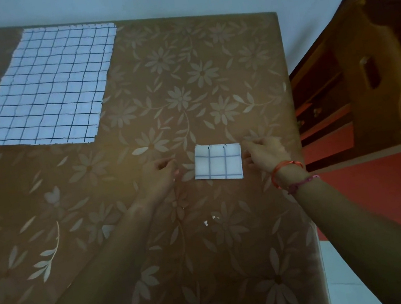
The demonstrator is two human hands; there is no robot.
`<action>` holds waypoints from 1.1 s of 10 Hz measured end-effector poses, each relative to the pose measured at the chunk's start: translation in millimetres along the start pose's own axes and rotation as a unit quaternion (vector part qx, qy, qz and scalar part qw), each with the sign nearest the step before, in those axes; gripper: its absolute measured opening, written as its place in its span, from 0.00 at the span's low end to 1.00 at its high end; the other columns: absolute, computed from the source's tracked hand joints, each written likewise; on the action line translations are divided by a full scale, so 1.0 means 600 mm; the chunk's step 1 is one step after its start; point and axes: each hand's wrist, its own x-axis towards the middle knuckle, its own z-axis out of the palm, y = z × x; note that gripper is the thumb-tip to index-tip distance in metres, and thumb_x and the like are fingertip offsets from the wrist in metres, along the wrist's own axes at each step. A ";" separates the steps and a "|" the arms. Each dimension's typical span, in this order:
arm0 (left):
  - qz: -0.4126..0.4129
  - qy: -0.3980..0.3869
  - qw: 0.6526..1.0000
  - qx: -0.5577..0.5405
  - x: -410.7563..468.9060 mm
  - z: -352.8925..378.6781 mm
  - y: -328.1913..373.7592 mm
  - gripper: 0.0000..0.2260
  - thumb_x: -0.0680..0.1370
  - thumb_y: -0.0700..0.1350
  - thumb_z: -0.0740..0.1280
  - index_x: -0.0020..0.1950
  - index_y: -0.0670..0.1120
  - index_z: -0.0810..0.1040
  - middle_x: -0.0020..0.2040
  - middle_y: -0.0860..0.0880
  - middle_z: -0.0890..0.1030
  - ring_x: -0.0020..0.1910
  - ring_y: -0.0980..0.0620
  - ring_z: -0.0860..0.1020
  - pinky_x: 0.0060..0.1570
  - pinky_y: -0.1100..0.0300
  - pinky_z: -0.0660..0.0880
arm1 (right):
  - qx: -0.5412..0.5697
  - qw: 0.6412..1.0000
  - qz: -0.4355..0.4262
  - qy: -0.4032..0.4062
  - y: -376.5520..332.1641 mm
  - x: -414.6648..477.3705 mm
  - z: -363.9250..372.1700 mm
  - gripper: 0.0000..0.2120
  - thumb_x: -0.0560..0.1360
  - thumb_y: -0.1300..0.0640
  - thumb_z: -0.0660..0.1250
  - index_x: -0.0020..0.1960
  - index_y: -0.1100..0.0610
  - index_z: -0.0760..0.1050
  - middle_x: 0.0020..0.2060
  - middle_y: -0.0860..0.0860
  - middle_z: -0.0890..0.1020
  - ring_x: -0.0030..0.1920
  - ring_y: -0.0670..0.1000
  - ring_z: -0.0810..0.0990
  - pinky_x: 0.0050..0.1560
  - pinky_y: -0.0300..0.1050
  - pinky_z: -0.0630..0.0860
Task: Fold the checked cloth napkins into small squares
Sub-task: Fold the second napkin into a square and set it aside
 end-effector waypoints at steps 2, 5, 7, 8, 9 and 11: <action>0.092 0.039 0.994 0.035 -0.065 -0.055 0.013 0.09 0.78 0.47 0.67 0.40 0.60 0.80 0.38 0.61 0.82 0.43 0.63 0.80 0.49 0.61 0.77 | -0.053 0.994 -0.096 -0.031 -0.034 -0.045 0.032 0.21 0.71 0.43 0.62 0.58 0.53 0.78 0.51 0.50 0.81 0.57 0.57 0.79 0.61 0.58 0.75; 0.181 0.116 0.972 0.089 -0.197 -0.166 0.028 0.02 0.78 0.49 0.67 0.50 0.55 0.77 0.45 0.58 0.79 0.45 0.65 0.77 0.46 0.72 0.72 | -0.109 0.974 -0.178 -0.090 -0.104 -0.163 0.083 0.25 0.77 0.46 0.62 0.70 0.55 0.66 0.60 0.50 0.77 0.54 0.49 0.77 0.54 0.42 0.75; 0.176 0.185 0.949 0.185 -0.281 -0.252 -0.011 0.25 0.74 0.66 0.63 0.66 0.56 0.72 0.60 0.57 0.73 0.59 0.60 0.71 0.57 0.61 0.67 | -0.203 0.933 -0.261 -0.142 -0.104 -0.209 0.141 0.21 0.72 0.44 0.67 0.64 0.48 0.71 0.54 0.48 0.78 0.51 0.48 0.78 0.57 0.51 0.75; 0.183 0.232 0.915 0.274 -0.338 -0.297 -0.018 0.31 0.74 0.69 0.58 0.70 0.52 0.69 0.66 0.53 0.70 0.64 0.57 0.67 0.60 0.62 0.64 | -0.310 0.910 -0.180 -0.207 -0.115 -0.249 0.165 0.24 0.73 0.51 0.69 0.68 0.53 0.70 0.66 0.52 0.72 0.53 0.44 0.74 0.65 0.50 0.69; 0.140 0.268 0.896 0.327 -0.387 -0.343 -0.035 0.33 0.76 0.70 0.56 0.73 0.50 0.66 0.72 0.51 0.67 0.70 0.52 0.64 0.65 0.56 0.64 | -0.421 0.864 -0.143 -0.237 -0.126 -0.296 0.179 0.27 0.80 0.65 0.56 0.75 0.69 0.50 0.74 0.61 0.59 0.64 0.47 0.74 0.64 0.34 0.61; 0.077 0.335 0.873 0.346 -0.493 -0.427 -0.072 0.34 0.76 0.69 0.56 0.74 0.50 0.64 0.71 0.49 0.66 0.69 0.50 0.66 0.67 0.54 0.66 | -0.359 0.807 -0.430 -0.190 -0.169 -0.418 0.276 0.19 0.75 0.51 0.62 0.64 0.55 0.71 0.52 0.54 0.76 0.39 0.45 0.74 0.41 0.32 0.75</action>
